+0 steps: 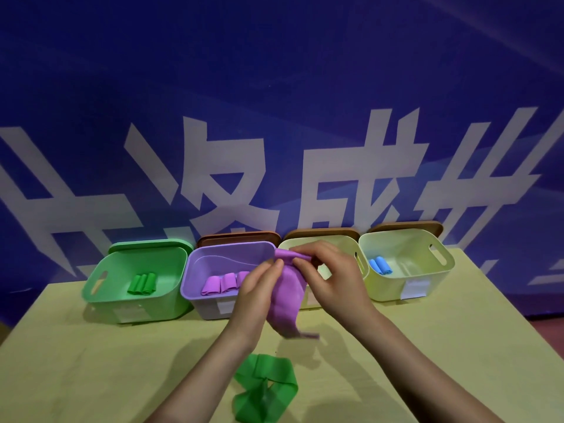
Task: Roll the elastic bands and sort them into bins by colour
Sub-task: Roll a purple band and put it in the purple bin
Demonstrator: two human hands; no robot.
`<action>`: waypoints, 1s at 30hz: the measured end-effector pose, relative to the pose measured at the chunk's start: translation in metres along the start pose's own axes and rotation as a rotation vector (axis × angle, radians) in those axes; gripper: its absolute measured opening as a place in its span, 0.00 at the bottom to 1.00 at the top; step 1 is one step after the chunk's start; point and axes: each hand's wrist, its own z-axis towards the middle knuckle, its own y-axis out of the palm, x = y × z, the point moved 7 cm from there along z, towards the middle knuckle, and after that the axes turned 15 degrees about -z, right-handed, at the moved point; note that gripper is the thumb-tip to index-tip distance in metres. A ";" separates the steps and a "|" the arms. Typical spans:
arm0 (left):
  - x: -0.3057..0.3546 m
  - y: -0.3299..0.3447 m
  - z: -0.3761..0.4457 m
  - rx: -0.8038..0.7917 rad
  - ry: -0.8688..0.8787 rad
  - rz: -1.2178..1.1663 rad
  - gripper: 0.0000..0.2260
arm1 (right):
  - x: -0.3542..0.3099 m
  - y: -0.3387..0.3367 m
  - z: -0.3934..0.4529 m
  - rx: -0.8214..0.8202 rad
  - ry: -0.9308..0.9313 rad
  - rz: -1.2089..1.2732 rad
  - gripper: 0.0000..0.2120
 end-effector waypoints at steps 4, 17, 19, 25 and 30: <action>0.000 0.006 -0.004 0.016 -0.012 -0.140 0.15 | -0.009 -0.001 0.000 0.011 -0.178 -0.179 0.10; 0.000 0.003 -0.002 -0.030 0.022 -0.056 0.09 | 0.008 0.005 -0.005 -0.203 -0.029 0.094 0.17; 0.000 0.007 -0.001 -0.064 0.048 -0.021 0.09 | 0.012 0.008 -0.007 -0.207 0.052 0.127 0.18; 0.005 0.011 0.003 -0.133 0.157 0.158 0.08 | 0.021 0.011 -0.006 -0.224 0.243 0.219 0.10; 0.008 0.012 0.004 -0.095 0.307 0.409 0.06 | 0.020 0.012 -0.003 -0.218 0.184 0.053 0.03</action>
